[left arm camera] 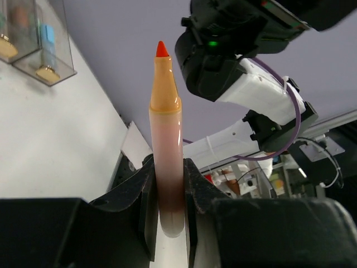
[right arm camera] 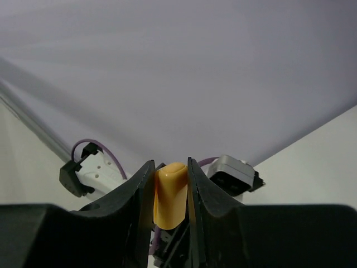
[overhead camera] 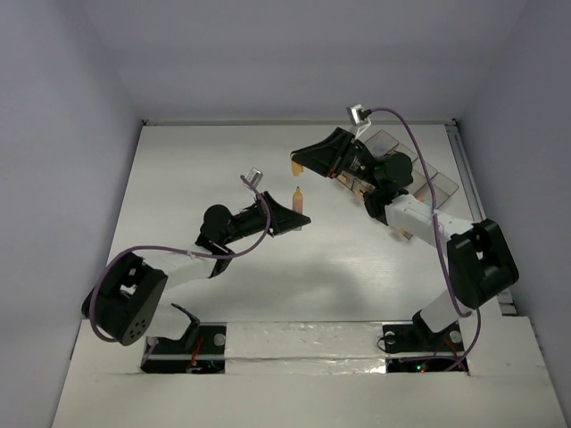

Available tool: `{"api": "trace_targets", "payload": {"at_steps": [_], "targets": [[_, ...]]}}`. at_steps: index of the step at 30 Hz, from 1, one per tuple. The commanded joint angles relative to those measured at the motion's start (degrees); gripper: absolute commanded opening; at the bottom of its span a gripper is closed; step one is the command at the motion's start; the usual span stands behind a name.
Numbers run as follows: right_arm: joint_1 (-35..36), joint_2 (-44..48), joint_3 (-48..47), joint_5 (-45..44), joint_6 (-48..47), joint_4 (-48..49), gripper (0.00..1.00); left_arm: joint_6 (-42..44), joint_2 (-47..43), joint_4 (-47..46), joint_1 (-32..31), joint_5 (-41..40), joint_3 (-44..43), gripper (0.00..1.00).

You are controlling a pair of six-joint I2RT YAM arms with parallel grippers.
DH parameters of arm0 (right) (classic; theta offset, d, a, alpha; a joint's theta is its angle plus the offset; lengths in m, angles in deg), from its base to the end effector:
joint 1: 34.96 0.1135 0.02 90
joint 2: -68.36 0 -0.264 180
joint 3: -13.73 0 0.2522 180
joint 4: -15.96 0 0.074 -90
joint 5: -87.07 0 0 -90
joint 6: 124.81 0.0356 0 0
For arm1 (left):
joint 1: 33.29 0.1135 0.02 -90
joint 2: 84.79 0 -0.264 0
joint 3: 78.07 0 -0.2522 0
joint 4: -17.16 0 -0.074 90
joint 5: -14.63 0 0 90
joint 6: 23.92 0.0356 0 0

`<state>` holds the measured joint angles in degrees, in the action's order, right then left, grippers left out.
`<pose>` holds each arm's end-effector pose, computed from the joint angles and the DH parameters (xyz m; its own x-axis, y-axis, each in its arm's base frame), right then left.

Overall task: Sort the stationery into containers
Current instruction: Close the pen cap on the pen.

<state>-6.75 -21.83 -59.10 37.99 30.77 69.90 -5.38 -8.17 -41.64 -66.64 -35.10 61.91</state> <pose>0.2909 0.1825 0.3624 -0.5302 0.4964 -0.6874 -0.8175 -0.0840 0.5698 0.2004 -0.1594 0.2582 -0.7713 -0.3584 -0.5260 0.5916 -0.0989 -0.8002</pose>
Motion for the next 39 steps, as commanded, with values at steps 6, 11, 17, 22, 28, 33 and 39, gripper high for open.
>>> {"api": "trace_targets", "payload": {"at_steps": [6, 11, 17, 22, 28, 33, 39], "targets": [[0.27, -0.51, 2.81, 4.07, 3.41, 5.51, 0.0, 1.66, -4.28, -22.92, 0.47, 3.15, -2.3, 0.0], [0.27, -2.53, 3.96, 4.51, 7.7, 11.11, 0.0, 11.16, -10.08, -11.84, 0.47, 3.15, -3.79, 0.0], [0.27, -3.5, 3.35, 4.43, 11.23, 16.76, 0.0, 7.4, -8.43, -16.81, 0.47, 3.68, -3.01, 0.0], [0.27, -2.18, 4.14, 1.62, 10.18, 15.89, 0.0, 4.49, -6.4, -21.13, 0.47, 3.94, -2.3, 0.0], [0.27, -3.06, 3.35, 0.12, 11.76, 17.02, 0.0, -0.42, -2.62, -28.68, 0.47, 4.82, -2.04, 0.0], [0.27, -3.24, 3.26, 0.64, 11.85, 17.29, 0.0, -0.96, -1.82, -29.75, 0.47, 4.73, -2.04, 0.0], [0.27, -3.06, 4.58, -0.85, 11.5, 17.29, 0.0, -0.52, -1.91, -29.05, 0.47, 4.99, -2.57, 0.0]]}}
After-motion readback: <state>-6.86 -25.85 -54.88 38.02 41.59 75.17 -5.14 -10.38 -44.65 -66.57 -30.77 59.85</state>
